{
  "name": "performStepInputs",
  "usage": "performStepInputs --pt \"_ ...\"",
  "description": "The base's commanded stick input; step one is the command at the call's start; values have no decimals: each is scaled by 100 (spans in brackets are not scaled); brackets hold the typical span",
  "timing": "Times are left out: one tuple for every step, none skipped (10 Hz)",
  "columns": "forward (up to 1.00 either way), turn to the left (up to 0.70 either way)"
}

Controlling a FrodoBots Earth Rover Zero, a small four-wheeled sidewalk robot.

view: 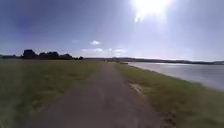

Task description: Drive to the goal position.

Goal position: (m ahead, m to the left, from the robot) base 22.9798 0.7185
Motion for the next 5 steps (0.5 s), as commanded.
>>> performStepInputs --pt "70 0" --pt "70 0" --pt "70 0" --pt "70 0" --pt "70 0"
